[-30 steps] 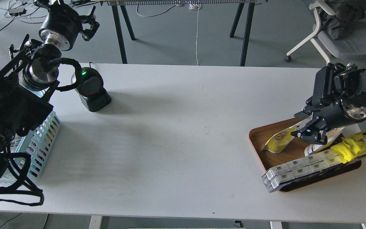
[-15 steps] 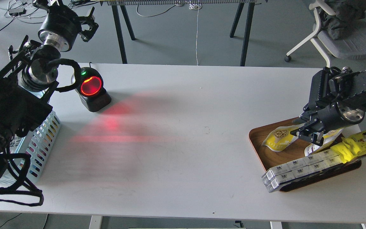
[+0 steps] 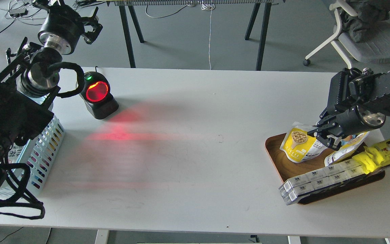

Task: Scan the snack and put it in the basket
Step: 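Lift the yellow packet and carry it toward the scanner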

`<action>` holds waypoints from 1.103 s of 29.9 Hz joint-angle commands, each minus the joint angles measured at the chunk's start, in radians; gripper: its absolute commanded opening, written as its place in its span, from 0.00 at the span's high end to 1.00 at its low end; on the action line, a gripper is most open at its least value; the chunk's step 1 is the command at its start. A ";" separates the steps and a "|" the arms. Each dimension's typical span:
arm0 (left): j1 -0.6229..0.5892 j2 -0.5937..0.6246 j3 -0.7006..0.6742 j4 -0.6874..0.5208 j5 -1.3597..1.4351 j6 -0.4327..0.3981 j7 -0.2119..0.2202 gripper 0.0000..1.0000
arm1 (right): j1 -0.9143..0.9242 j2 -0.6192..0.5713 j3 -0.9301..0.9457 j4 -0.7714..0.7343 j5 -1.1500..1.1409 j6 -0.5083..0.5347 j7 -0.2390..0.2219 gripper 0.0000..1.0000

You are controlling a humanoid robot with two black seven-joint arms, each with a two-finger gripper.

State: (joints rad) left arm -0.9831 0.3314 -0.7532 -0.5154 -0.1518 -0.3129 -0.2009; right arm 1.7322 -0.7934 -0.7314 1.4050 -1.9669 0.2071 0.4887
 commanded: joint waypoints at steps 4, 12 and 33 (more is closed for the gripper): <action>-0.002 -0.002 0.000 -0.002 0.000 0.002 0.001 0.00 | -0.005 -0.006 0.012 -0.006 0.008 -0.035 0.000 1.00; -0.005 0.012 0.000 -0.002 0.000 0.002 0.001 0.00 | 0.062 -0.013 0.017 0.022 0.014 -0.037 0.000 1.00; -0.005 0.011 0.000 -0.003 0.000 0.002 0.001 0.00 | 0.309 0.131 0.050 0.019 0.216 -0.026 0.000 1.00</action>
State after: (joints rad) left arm -0.9879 0.3420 -0.7532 -0.5188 -0.1518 -0.3114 -0.1994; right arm 2.0141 -0.6975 -0.6811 1.4289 -1.7958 0.1809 0.4887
